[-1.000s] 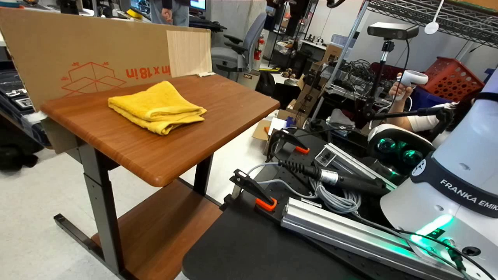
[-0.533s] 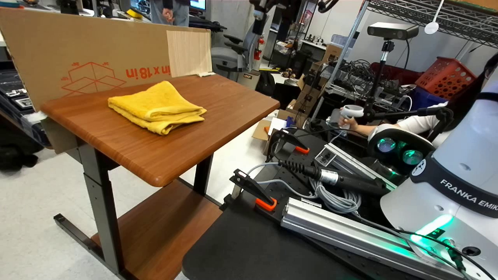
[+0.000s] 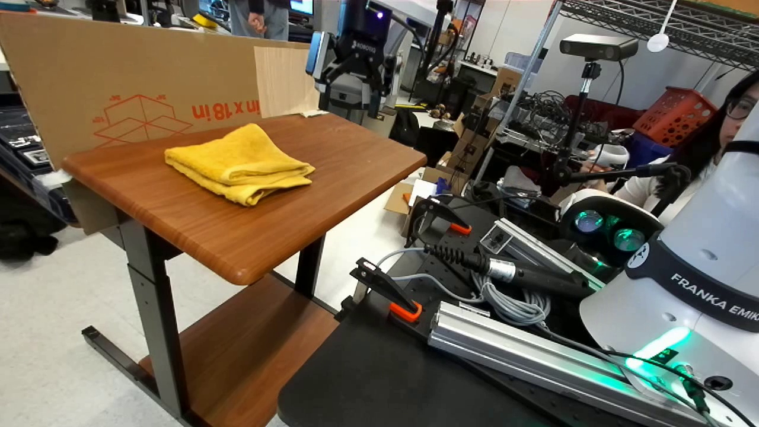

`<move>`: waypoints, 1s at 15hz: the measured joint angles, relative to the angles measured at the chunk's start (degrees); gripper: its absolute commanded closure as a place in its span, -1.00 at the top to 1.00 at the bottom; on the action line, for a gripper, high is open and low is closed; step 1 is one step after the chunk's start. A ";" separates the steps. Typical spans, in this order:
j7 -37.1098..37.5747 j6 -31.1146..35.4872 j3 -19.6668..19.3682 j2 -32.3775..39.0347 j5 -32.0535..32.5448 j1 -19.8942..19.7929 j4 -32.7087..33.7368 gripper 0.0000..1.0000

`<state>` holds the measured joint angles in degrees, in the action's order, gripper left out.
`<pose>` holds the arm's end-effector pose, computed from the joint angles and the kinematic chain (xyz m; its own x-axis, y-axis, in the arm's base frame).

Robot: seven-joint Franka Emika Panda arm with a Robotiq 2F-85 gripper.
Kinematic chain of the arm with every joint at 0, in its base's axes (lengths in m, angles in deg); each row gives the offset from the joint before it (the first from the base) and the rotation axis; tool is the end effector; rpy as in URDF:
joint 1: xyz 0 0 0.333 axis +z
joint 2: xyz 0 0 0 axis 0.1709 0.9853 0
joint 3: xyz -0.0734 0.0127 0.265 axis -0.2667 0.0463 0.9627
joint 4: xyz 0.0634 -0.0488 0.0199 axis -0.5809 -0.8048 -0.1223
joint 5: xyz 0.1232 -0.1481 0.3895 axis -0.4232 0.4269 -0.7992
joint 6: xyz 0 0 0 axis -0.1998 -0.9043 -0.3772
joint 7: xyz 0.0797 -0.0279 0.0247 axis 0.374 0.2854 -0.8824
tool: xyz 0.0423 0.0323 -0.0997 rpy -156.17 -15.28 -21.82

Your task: Use the towel to wipe the table

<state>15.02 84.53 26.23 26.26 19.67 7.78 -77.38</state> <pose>0.5523 -0.0229 0.2030 0.8956 -0.4268 -0.1259 -0.4352 -0.8990 -0.0485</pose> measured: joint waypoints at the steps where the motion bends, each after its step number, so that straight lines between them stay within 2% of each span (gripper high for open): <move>1: 0.18 0.00 0.00 0.67 0.00 0.00 0.64 1.00; 4: 0.40 -0.01 -0.01 0.65 0.00 0.00 1.02 1.00; 8: 3.61 0.50 0.41 2.25 -3.58 1.06 3.43 1.00; 11: 10.37 1.98 1.87 6.65 -4.46 4.35 9.39 1.00; 15: 20.17 2.34 2.45 16.03 -4.45 9.42 19.97 1.00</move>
<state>35.19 86.87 28.67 42.29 15.21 17.19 -57.41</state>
